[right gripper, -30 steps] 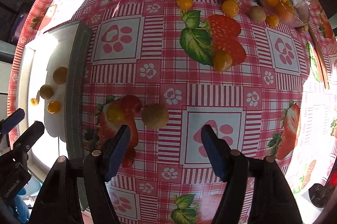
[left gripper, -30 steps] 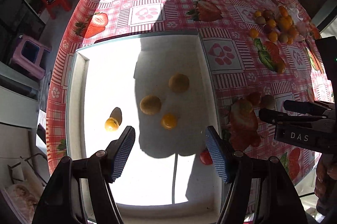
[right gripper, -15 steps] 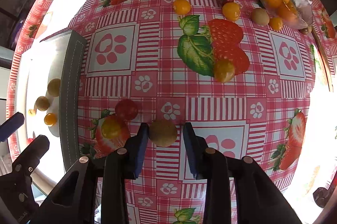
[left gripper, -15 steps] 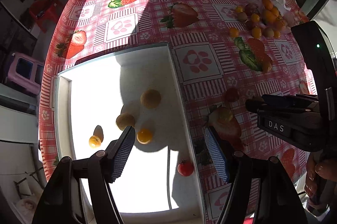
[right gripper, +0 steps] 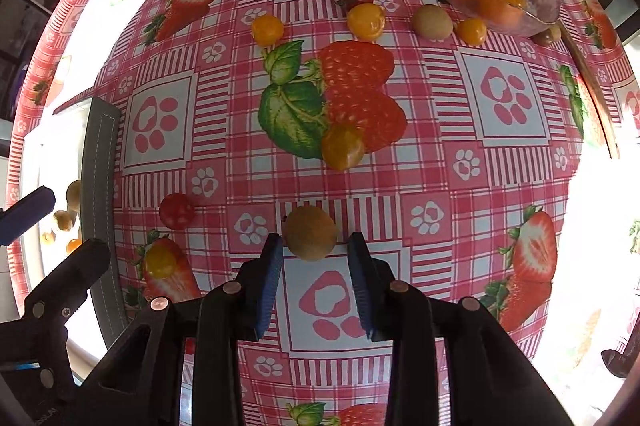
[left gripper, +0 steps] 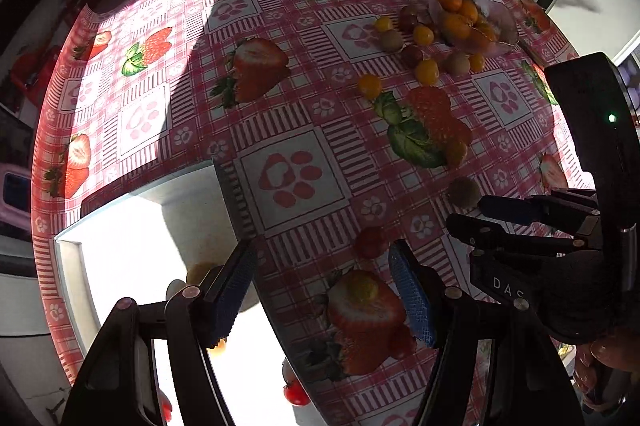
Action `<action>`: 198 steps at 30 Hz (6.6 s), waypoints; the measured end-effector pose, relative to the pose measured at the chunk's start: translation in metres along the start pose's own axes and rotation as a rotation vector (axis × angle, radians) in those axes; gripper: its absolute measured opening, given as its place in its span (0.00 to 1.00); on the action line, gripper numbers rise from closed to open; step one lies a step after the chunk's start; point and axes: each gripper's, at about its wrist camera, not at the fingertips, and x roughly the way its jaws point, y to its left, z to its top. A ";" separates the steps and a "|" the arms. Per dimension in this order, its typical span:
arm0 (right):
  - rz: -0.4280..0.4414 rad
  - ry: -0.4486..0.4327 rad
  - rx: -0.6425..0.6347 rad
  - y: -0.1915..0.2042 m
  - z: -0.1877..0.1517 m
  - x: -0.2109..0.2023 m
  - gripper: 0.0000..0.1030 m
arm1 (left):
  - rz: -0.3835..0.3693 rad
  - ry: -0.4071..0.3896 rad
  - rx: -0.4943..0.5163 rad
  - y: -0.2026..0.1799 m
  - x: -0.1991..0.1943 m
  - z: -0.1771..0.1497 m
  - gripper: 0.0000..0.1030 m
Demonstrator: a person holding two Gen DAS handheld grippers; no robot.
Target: Organize fruits
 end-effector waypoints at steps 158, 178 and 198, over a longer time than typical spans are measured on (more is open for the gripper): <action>0.073 -0.081 0.272 -0.118 0.049 -0.026 0.64 | 0.003 -0.005 -0.185 -0.001 0.034 0.077 0.77; 0.155 -0.137 0.471 -0.134 0.091 0.001 0.47 | 0.030 -0.002 -0.098 -0.025 0.083 0.117 0.63; 0.190 -0.095 0.404 -0.127 0.064 -0.012 0.30 | -0.114 -0.027 -0.182 -0.001 0.049 0.088 0.23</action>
